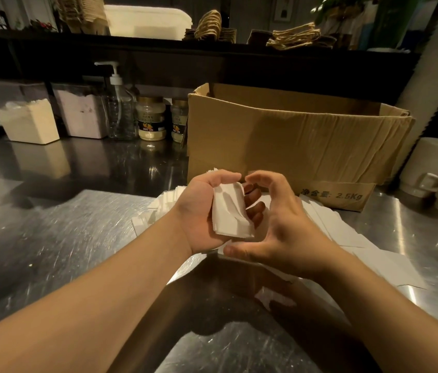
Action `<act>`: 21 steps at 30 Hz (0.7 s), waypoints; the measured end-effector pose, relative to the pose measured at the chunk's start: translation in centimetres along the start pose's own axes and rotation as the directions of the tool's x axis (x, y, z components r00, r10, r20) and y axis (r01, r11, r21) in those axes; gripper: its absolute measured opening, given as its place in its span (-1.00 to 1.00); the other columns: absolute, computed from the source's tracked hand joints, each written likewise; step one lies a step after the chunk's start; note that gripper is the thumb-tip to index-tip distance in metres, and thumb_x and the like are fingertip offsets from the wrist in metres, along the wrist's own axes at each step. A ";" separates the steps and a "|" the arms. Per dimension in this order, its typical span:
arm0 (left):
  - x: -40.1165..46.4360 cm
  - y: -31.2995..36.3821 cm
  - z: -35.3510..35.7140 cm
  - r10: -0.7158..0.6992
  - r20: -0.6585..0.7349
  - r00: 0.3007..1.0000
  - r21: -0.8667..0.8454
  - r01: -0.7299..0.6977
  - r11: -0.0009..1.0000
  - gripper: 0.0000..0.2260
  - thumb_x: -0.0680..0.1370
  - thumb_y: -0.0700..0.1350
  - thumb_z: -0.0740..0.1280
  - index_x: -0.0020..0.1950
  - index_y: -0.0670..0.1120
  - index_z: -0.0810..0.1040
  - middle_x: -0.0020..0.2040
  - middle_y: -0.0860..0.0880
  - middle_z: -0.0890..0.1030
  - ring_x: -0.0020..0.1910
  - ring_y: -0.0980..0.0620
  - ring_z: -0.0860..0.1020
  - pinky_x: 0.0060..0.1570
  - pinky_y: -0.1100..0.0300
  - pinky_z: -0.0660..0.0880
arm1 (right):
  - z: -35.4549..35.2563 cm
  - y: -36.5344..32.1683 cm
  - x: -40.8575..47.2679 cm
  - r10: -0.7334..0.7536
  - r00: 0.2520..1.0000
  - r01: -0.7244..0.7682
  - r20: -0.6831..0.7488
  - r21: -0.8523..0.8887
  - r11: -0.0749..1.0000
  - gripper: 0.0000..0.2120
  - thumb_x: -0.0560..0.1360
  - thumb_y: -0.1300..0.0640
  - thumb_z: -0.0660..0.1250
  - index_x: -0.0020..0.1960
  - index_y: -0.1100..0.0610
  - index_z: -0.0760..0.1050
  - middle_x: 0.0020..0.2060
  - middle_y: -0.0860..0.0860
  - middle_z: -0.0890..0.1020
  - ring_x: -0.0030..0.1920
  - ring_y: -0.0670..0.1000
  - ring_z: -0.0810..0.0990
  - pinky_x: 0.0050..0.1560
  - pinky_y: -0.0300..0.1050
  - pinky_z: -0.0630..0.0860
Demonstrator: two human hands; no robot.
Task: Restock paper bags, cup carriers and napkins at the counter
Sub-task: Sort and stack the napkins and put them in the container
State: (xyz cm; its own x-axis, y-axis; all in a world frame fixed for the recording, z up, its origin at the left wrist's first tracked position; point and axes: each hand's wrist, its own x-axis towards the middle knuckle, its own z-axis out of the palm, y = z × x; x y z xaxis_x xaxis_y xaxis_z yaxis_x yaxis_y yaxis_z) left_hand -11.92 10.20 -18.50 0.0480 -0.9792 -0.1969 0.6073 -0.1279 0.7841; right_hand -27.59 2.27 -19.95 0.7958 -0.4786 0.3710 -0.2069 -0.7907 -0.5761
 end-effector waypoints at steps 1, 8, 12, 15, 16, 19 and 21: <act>0.0 0.0 0.0 0.002 -0.014 1.000 -0.004 -0.002 1.000 -0.71 0.46 0.05 0.31 0.09 -0.06 0.63 -0.05 -0.13 0.65 -0.14 -0.09 0.63 -0.04 0.04 0.61 | 0.1 0.1 0.0 0.012 1.000 -0.012 -0.016 -0.005 1.000 -0.12 0.24 -0.20 0.65 0.31 -0.29 0.12 0.24 -0.20 0.31 0.16 -0.16 0.47 0.06 -0.29 0.60; 0.0 0.2 0.0 -0.003 -0.118 0.993 0.049 0.009 0.999 -0.67 0.57 0.09 0.26 0.26 -0.03 0.55 -0.01 -0.15 0.64 0.03 -0.13 0.58 0.11 -0.04 0.59 | 0.3 0.4 0.5 -0.018 1.000 0.016 -0.017 -0.100 0.995 -0.32 0.29 -0.26 0.58 0.26 -0.26 0.29 0.25 -0.28 0.32 0.23 -0.13 0.41 0.26 -0.16 0.51; -0.6 1.1 0.0 0.040 -0.085 0.996 0.016 -0.039 0.999 -0.69 0.54 0.06 0.28 0.17 -0.09 0.54 0.00 -0.17 0.60 0.08 -0.13 0.53 0.29 -0.01 0.45 | 0.3 0.0 0.4 -0.036 0.997 0.035 -0.067 -0.023 0.999 -0.38 0.36 -0.35 0.42 0.34 -0.24 0.29 0.27 -0.27 0.34 0.30 -0.19 0.36 0.24 -0.31 0.35; -1.2 2.0 -0.2 0.102 -0.101 0.990 -0.053 -0.108 0.993 -0.66 0.51 0.01 0.32 0.23 -0.12 0.54 -0.05 -0.15 0.63 -0.10 -0.07 0.58 0.02 0.06 0.55 | 0.7 -0.2 0.3 0.025 0.980 -0.011 -0.196 0.076 0.997 -0.55 0.48 -0.24 0.36 0.30 -0.25 0.28 0.27 -0.21 0.39 0.27 -0.19 0.41 0.15 -0.39 0.33; -1.3 2.3 -0.3 0.113 -0.103 0.988 -0.087 -0.122 0.989 -0.60 0.49 -0.01 0.33 0.28 -0.13 0.53 -0.01 -0.15 0.63 -0.11 -0.07 0.59 0.00 0.06 0.56 | 0.8 -0.2 0.3 0.055 0.973 -0.034 -0.224 0.098 0.995 -0.57 0.51 -0.20 0.36 0.30 -0.24 0.27 0.27 -0.19 0.42 0.25 -0.20 0.43 0.10 -0.42 0.34; -1.9 3.5 -0.7 0.130 -0.091 0.987 -0.136 -0.142 0.980 -0.57 0.47 -0.02 0.34 0.31 -0.14 0.50 0.04 -0.14 0.61 -0.11 -0.08 0.59 0.04 0.05 0.55 | 1.1 -0.2 0.3 0.095 0.972 -0.081 -0.216 0.074 0.994 -0.62 0.56 -0.12 0.37 0.31 -0.21 0.33 0.19 -0.20 0.48 0.19 -0.17 0.47 0.04 -0.36 0.42; -2.2 4.5 -1.0 0.147 -0.105 0.984 -0.134 -0.160 0.978 -0.59 0.50 -0.02 0.32 0.31 -0.14 0.49 0.03 -0.14 0.62 -0.12 -0.08 0.59 0.04 0.06 0.54 | 1.5 -0.3 0.4 0.092 0.984 -0.092 -0.152 0.007 0.996 -0.66 0.56 -0.11 0.38 0.28 -0.22 0.38 0.13 -0.23 0.48 0.18 -0.14 0.45 0.15 -0.19 0.50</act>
State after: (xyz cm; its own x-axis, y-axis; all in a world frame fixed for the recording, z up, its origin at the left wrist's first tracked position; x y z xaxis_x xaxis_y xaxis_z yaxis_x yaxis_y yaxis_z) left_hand -8.50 11.91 -15.14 0.2195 -0.9655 -0.1402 0.6921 0.0528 0.7198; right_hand -26.40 2.84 -20.71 0.6775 -0.6020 0.4225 -0.2755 -0.7403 -0.6132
